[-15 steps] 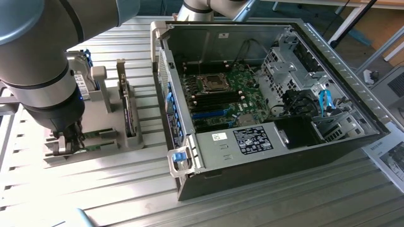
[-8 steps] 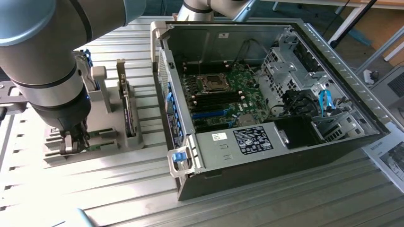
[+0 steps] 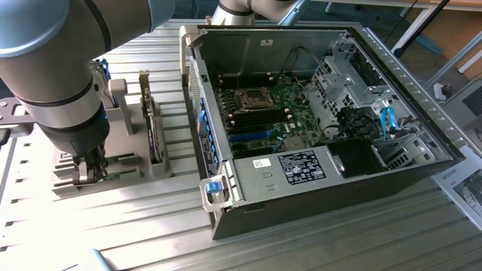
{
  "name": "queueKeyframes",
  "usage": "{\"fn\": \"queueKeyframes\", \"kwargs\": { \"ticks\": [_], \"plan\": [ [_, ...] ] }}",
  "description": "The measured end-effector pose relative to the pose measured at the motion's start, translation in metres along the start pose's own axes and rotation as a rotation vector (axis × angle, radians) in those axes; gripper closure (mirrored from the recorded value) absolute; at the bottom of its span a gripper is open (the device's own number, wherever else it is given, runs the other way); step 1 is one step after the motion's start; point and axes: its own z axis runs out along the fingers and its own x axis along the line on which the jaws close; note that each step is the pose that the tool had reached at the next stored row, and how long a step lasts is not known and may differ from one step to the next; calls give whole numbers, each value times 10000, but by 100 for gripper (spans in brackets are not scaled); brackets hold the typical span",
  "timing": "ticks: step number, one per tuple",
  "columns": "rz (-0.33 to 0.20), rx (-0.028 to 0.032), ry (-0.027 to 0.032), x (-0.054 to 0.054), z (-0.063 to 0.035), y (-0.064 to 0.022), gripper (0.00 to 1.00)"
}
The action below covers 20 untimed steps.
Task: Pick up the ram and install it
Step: 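Pick up the ram and move it above insertion slot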
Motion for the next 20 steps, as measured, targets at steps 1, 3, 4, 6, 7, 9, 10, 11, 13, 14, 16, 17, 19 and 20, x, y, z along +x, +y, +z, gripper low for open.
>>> {"fn": "queueKeyframes", "kwargs": {
  "ticks": [1,3,4,6,7,9,10,11,13,14,16,17,19,20],
  "plan": [
    [0,0,-1,1,9,-1,75],
    [0,0,-1,3,28,-1,75],
    [-1,0,0,4,37,-2,75],
    [0,-3,3,5,53,-2,75],
    [0,-6,6,6,57,-2,75],
    [0,-8,7,7,71,-2,75],
    [0,-3,2,7,79,-3,75],
    [0,-1,0,7,80,-4,75],
    [0,-1,1,7,80,-4,75],
    [-1,-1,1,7,80,-4,75],
    [0,0,1,6,80,-12,75],
    [-1,0,1,6,80,-20,75],
    [0,-1,1,5,80,-36,75],
    [-1,0,1,5,79,-48,75]
  ]
}}
